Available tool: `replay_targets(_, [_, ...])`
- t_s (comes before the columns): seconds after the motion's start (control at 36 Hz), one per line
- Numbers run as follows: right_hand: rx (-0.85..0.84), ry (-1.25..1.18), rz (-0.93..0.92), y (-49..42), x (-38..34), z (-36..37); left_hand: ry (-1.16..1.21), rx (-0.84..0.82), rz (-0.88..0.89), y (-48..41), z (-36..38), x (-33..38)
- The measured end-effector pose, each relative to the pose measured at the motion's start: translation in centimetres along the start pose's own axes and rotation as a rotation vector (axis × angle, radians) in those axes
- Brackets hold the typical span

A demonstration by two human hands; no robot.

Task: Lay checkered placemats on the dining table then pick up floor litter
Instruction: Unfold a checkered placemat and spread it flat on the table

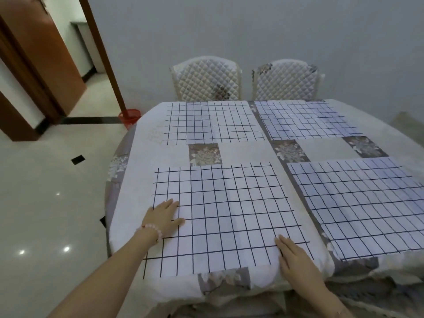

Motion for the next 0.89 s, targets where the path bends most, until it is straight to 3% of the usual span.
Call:
replay_targets(0.17, [-0.008, -0.018, 0.022, -0.1, 0.4, 1.2, 0.169, 0.172, 0.055, 3.8, -0.2, 0.1])
replay_targets(0.28, [0.014, -0.032, 0.025, 0.0, 0.3, 1.3, 0.263, 0.176, 0.046, 7.1, 0.9, -0.3])
replay_targets(0.5, [0.011, -0.134, 0.024, 0.3, 0.5, 1.1, 0.109, 0.196, 0.163, 12.2, 4.2, 2.5])
replay_targets(0.72, [-0.027, -0.255, 0.023, 1.2, 0.2, 0.3, 0.006, 0.114, 0.135, 13.3, 7.1, 2.7])
replay_targets(0.89, [-0.149, -0.738, 0.169, 1.6, 1.7, -1.3, 0.064, 0.096, 0.102, 13.0, 6.0, 3.1])
Point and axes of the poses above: each hand's wrist, its own y-axis away from the middle knuckle, its own z-axis out of the palm, x = y × z, the point moved 6 cm from there along -y, towards the middle knuckle, and after that the axes turned 7 degrees about y, right-handed, at the moved point
